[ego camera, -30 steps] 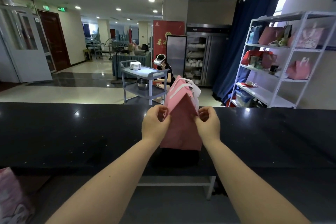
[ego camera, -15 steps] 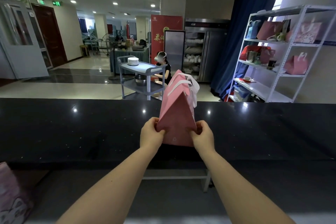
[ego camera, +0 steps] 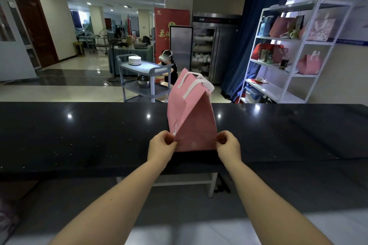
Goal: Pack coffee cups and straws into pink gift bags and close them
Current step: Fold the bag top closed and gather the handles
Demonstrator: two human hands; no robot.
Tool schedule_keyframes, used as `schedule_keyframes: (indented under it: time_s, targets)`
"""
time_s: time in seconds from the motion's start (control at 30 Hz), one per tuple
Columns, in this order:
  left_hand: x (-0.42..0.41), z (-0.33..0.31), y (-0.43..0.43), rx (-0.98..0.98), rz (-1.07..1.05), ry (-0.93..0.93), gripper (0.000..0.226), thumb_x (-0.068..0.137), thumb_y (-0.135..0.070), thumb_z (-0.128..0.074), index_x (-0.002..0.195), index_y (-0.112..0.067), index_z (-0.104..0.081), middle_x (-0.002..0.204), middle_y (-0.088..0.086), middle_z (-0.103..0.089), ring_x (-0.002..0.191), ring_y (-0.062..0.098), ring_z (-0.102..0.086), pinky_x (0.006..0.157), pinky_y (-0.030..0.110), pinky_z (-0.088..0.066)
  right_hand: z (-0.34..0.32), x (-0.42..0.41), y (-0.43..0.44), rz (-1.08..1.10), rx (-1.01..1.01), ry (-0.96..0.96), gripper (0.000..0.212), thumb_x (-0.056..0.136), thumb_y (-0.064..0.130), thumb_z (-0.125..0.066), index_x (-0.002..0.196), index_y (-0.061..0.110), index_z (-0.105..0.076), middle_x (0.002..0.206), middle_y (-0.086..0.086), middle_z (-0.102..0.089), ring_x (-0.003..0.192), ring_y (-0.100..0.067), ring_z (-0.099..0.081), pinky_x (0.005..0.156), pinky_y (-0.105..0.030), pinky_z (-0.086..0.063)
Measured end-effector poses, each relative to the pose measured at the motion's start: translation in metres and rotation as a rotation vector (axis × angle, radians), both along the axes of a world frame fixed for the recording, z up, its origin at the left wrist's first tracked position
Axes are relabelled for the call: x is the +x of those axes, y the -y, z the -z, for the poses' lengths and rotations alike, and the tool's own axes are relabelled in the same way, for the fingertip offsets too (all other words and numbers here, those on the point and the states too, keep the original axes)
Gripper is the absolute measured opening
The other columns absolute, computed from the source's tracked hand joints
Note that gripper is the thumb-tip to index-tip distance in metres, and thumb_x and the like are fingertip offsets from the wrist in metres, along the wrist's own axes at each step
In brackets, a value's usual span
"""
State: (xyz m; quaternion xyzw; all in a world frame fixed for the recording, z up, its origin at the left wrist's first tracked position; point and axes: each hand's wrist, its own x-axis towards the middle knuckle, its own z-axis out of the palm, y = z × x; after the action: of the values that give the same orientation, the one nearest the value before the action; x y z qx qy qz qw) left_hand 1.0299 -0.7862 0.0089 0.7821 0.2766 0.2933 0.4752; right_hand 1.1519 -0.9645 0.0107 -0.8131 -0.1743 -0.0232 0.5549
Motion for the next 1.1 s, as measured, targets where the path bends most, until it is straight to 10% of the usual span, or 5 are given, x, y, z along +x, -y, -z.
schedule_keyframes:
  time_s: [0.37, 0.57, 0.83, 1.1]
  targets:
    - [0.021, -0.013, 0.036, -0.019, -0.021, -0.072, 0.017, 0.082, -0.019, -0.071, 0.08, -0.029, -0.057, 0.081, -0.007, -0.064, 0.071, 0.008, -0.061, 0.056, 0.024, -0.046, -0.002, -0.008, 0.017, 0.167, 0.182, -0.165, 0.012, 0.088, 0.011, -0.064, 0.086, 0.023, -0.061, 0.088, 0.004, -0.066, 0.083, -0.014, -0.063, 0.057, -0.021, -0.044]
    - [-0.015, -0.032, 0.025, 0.264, 0.061, -0.06, 0.027, 0.081, -0.027, -0.074, 0.098, -0.034, -0.054, 0.094, -0.017, -0.056, 0.085, 0.001, -0.056, 0.067, 0.02, -0.045, -0.027, -0.05, 0.014, 0.025, 0.356, 0.152, 0.031, 0.083, 0.005, -0.069, 0.103, 0.028, -0.06, 0.102, 0.003, -0.063, 0.09, -0.005, -0.06, 0.073, -0.014, -0.049]
    - [-0.133, -0.07, -0.025, 0.823, -0.144, -0.197, 0.033, 0.084, -0.029, -0.067, 0.116, -0.025, -0.058, 0.114, -0.003, -0.059, 0.104, 0.019, -0.055, 0.088, 0.04, -0.047, -0.057, -0.14, -0.073, -0.523, -0.177, 0.486, 0.036, 0.082, 0.017, -0.071, 0.116, 0.024, -0.062, 0.112, 0.009, -0.059, 0.107, -0.011, -0.052, 0.093, -0.03, -0.046]
    - [-0.348, -0.041, -0.082, 0.906, -0.644, -0.524, 0.032, 0.073, -0.03, -0.068, 0.103, -0.023, -0.064, 0.096, 0.001, -0.062, 0.091, 0.027, -0.057, 0.077, 0.039, -0.039, -0.048, -0.299, -0.187, -0.825, -0.32, 0.821, 0.04, 0.085, 0.027, -0.067, 0.124, 0.025, -0.059, 0.119, 0.003, -0.058, 0.111, -0.02, -0.049, 0.091, -0.036, -0.042]
